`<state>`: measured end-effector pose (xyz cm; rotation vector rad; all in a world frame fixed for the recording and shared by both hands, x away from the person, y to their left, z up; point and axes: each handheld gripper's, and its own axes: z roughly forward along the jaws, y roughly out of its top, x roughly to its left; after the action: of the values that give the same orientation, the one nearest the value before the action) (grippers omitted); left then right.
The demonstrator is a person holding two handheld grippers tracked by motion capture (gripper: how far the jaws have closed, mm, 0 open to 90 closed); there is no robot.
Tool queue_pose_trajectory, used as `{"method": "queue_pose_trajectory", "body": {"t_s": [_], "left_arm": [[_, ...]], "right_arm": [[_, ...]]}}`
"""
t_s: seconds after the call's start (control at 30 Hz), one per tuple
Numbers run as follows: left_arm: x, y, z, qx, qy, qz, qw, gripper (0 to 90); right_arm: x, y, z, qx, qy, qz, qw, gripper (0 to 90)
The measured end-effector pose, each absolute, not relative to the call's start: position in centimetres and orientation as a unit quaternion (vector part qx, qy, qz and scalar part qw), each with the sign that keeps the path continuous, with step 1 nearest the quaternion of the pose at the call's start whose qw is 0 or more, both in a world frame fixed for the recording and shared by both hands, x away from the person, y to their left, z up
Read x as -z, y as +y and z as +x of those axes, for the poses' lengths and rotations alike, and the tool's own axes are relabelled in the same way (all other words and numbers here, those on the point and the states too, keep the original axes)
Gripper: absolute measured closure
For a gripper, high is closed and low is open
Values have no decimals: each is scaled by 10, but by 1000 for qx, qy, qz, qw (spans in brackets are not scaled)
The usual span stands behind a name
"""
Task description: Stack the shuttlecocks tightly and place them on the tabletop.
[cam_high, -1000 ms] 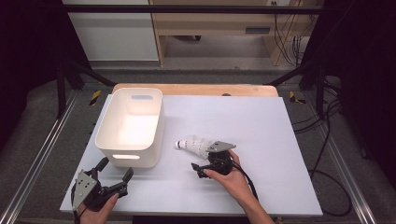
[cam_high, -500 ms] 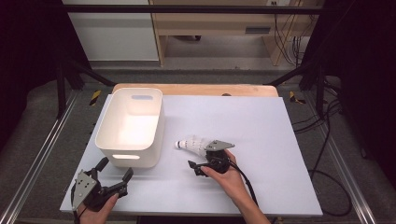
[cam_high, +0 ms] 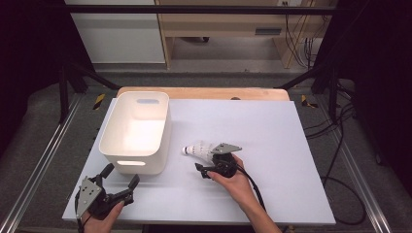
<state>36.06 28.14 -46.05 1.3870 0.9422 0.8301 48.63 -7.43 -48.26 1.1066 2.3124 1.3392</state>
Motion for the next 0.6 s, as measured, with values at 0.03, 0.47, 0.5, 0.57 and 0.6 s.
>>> {"method": "queue_pose_trajectory", "body": {"t_s": [0.03, 0.47, 0.5, 0.57, 0.6], "left_arm": [[461, 282, 360, -356, 407, 595, 594, 44], [463, 285, 361, -358, 416, 592, 591, 44], [463, 285, 361, -360, 414, 594, 589, 44], [462, 285, 361, -362, 412, 594, 589, 44], [463, 285, 360, -361, 414, 594, 588, 44]], "right_arm": [[483, -74, 486, -459, 793, 380, 123, 277], [485, -74, 491, -447, 801, 381, 114, 318], [485, -74, 491, -448, 800, 383, 113, 321], [483, -74, 491, -453, 797, 383, 115, 340], [483, -74, 491, -455, 796, 384, 112, 341]]}}
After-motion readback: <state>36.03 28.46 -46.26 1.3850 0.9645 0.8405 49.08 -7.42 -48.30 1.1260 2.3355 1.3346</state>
